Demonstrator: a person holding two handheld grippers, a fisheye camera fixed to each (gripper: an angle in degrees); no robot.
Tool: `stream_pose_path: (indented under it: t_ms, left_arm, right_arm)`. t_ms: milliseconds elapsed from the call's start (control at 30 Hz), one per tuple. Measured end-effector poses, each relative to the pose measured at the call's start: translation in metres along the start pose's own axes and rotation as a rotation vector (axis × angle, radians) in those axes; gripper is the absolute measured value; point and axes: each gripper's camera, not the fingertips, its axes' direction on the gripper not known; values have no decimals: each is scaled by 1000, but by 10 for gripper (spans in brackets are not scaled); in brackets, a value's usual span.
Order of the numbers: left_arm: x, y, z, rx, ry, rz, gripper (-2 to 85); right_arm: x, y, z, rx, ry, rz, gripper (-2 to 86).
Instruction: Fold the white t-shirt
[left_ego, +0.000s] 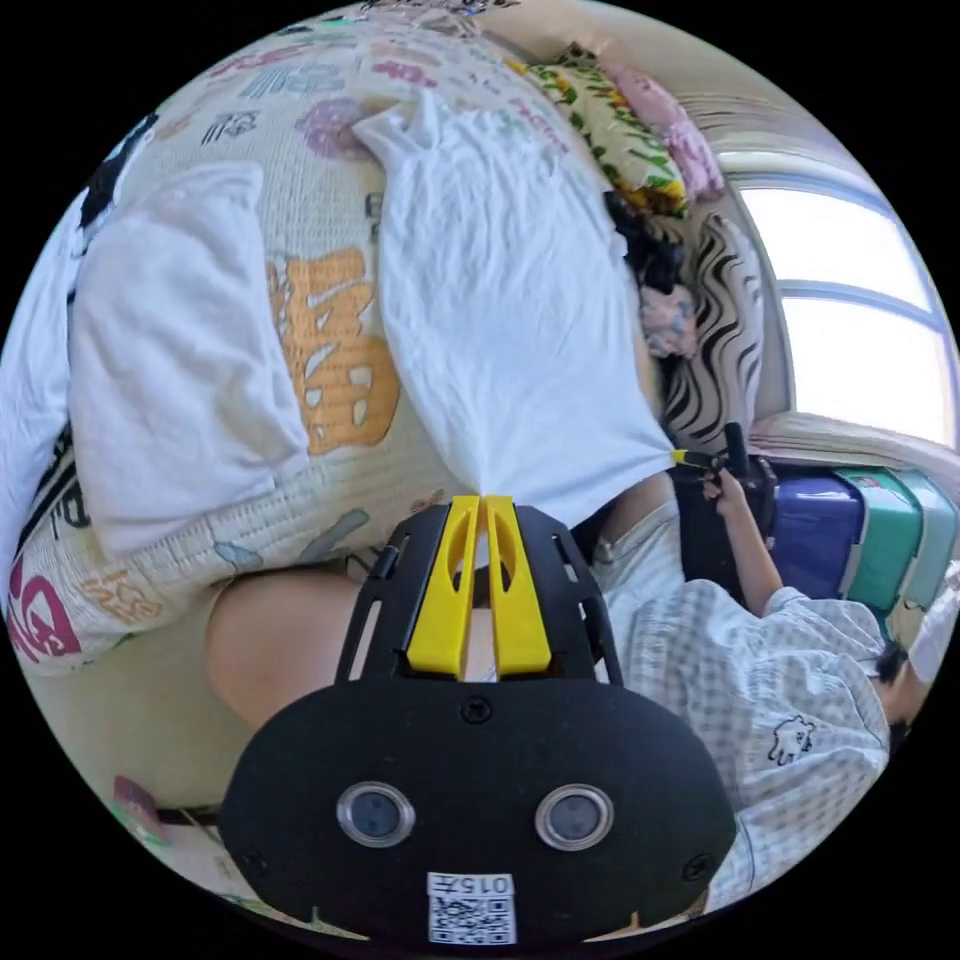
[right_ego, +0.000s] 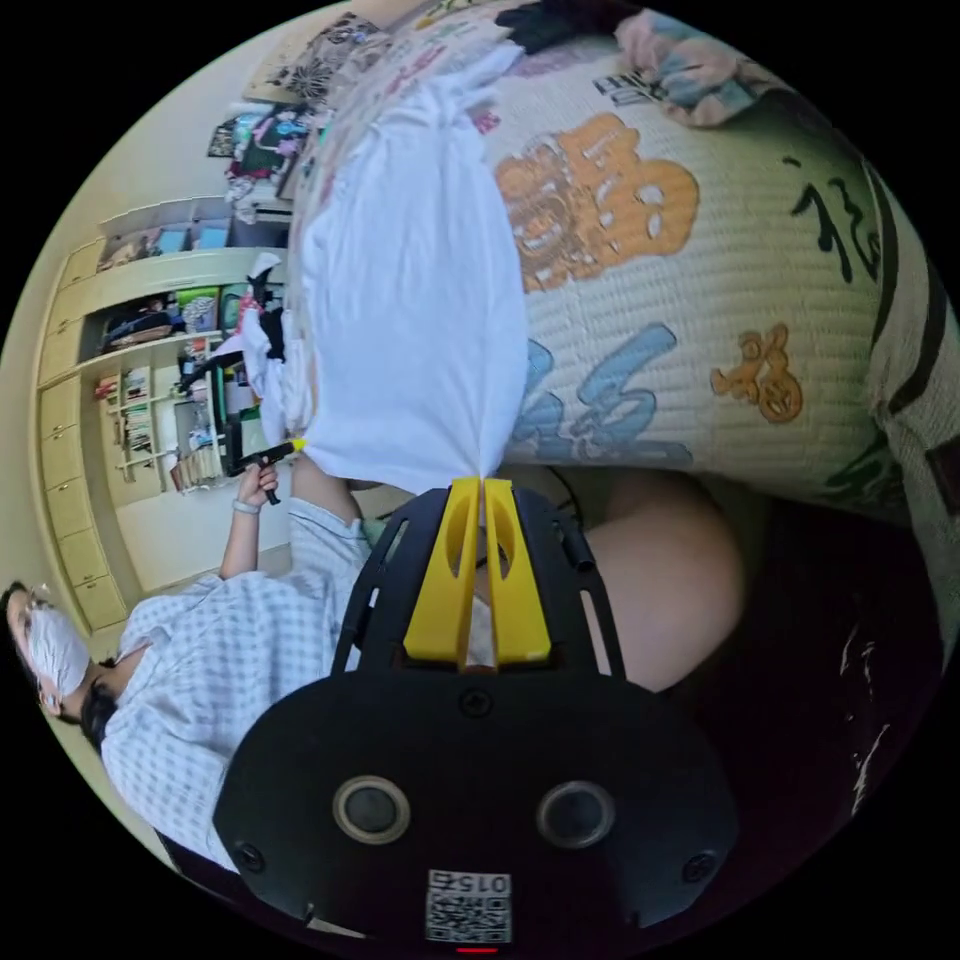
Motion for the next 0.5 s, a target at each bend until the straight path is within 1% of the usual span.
stream_pose_path:
  t_ms: [100, 133, 200, 267, 333, 367, 433, 500]
  left_arm:
    - [-2, 0, 23, -72, -93, -14, 14]
    - [-3, 2, 27, -83, -98, -16, 21]
    - [-5, 8, 22, -50, -88, -22, 31]
    - [-5, 15, 6, 32, -104, -26, 41]
    - [-6, 13, -20, 172, -139, -8, 51]
    - [-7, 10, -27, 211, -146, -6, 53]
    - [-18, -14, -49, 368, -136, -21, 60]
    - [-31, -43, -59, 462, -96, -39, 72]
  right_arm:
    - [6, -21, 33, -38, 68, 8, 10]
    - [6, -25, 38, -47, 70, 8, 13]
    - [5, -42, 53, -50, 107, 2, 33]
    - [-4, -55, 54, -25, 144, -24, 52]
    - [-27, -75, 54, 3, 173, -110, 58]
    - [-47, -96, 55, 14, 197, -181, 62]
    - [-84, -138, 62, 22, 219, -304, 69]
    - [-138, -205, 82, 22, 193, -471, 72]
